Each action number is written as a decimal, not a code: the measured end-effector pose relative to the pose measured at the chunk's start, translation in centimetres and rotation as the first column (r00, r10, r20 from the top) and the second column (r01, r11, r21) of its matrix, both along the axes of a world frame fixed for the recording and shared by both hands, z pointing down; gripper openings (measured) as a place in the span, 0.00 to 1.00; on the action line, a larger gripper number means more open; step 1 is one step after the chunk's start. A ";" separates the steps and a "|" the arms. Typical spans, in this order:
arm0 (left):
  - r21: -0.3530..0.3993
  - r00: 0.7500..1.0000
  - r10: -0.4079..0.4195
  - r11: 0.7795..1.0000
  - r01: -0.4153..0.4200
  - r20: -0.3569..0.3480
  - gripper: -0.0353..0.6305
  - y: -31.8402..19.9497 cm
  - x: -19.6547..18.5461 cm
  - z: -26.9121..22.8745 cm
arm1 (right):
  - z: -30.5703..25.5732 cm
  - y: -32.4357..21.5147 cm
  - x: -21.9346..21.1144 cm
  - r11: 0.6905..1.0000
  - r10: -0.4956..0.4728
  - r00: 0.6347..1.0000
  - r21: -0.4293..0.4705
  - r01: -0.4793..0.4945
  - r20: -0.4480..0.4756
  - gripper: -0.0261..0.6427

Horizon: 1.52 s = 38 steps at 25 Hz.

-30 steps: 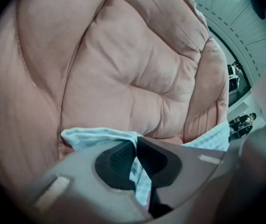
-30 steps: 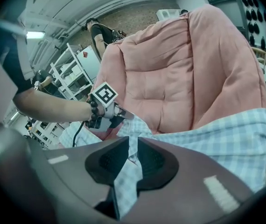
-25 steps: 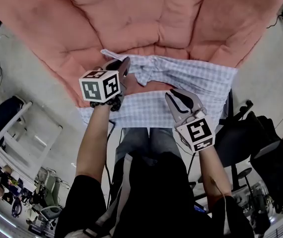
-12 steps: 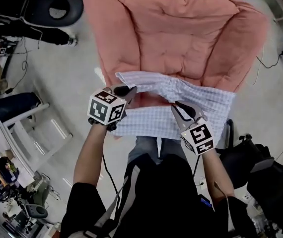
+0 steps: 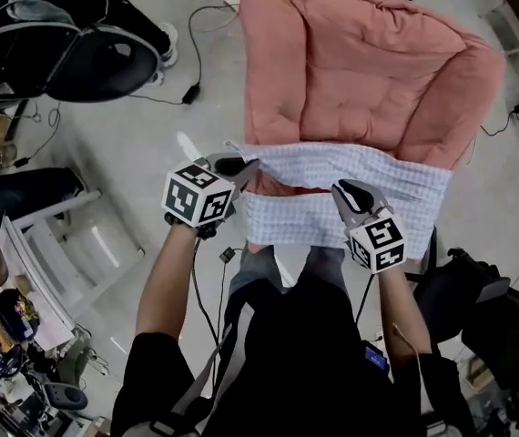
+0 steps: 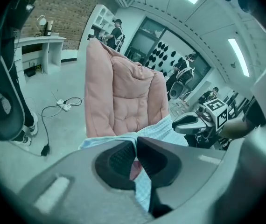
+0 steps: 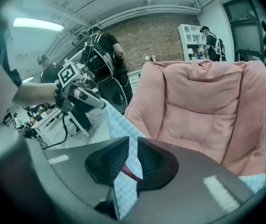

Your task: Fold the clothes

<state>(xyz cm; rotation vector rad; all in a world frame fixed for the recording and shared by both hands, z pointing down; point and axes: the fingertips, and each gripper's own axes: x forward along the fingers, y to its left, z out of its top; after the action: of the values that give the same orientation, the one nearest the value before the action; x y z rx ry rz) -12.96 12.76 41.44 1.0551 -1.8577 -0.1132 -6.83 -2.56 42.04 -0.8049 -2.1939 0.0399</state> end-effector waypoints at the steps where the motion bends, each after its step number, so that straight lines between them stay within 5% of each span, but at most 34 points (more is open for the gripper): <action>1: 0.010 1.000 0.012 1.000 -0.012 0.002 0.08 0.7 0.0 -0.2 | -0.2 0.8 0.1 1.000 0.014 1.000 0.004 -0.014 0.002 0.13; 13: 0.092 0.991 0.132 0.987 -0.133 0.019 0.08 9.5 -0.5 -2.4 | -3.3 13.1 -0.3 0.990 0.139 0.988 0.010 -0.140 0.063 0.13; 22: 0.165 0.997 0.035 0.986 -0.025 -0.064 0.08 14.7 -1.7 -0.8 | -1.1 16.6 -0.4 0.994 0.112 0.993 0.008 -0.112 0.022 0.13; 32: 0.082 0.979 0.044 0.996 -0.028 -0.200 0.08 17.7 0.9 6.0 | 2.4 20.2 -0.8 1.000 -0.001 0.999 0.006 0.001 -0.039 0.13; 38: 0.057 0.987 0.047 0.998 -0.038 -0.153 0.08 16.7 2.6 6.5 | 2.2 21.0 -5.1 0.989 -0.138 0.990 0.050 0.137 0.014 0.13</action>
<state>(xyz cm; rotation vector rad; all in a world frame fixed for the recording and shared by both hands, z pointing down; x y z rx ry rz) -10.39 29.43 47.93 1.0914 -1.7005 -0.2148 -11.90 18.44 44.27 -0.9298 -2.1416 -0.0898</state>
